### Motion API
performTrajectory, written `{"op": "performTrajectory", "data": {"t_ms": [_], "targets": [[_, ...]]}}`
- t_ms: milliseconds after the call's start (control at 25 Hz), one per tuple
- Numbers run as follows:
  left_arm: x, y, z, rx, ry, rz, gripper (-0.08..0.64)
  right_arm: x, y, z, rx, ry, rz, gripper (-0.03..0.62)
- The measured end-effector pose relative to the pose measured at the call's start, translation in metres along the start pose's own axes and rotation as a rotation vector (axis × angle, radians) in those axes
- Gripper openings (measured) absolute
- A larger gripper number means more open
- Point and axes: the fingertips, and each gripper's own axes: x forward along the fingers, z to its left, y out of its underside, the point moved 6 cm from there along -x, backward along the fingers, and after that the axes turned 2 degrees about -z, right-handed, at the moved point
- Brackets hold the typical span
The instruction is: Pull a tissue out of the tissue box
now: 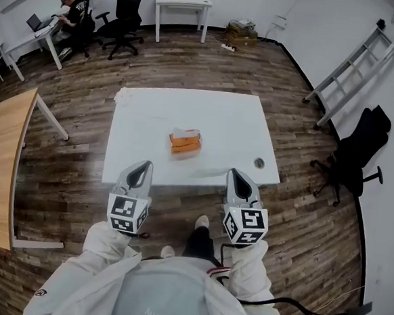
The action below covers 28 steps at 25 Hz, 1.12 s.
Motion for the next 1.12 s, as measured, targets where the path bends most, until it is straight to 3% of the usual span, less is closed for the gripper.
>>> {"op": "performTrajectory", "data": {"t_ms": [440,1120], "targets": [[-0.022,0.005,-0.004,-0.020,0.010,0.014,0.000,-0.025,0.004,0.012,0.025,0.017,0.018,0.000],[-0.024,-0.003,-0.014,-0.006,-0.026,0.020,0.000,-0.024,0.001,0.005,0.027,-0.027,0.013,0.000]]}}
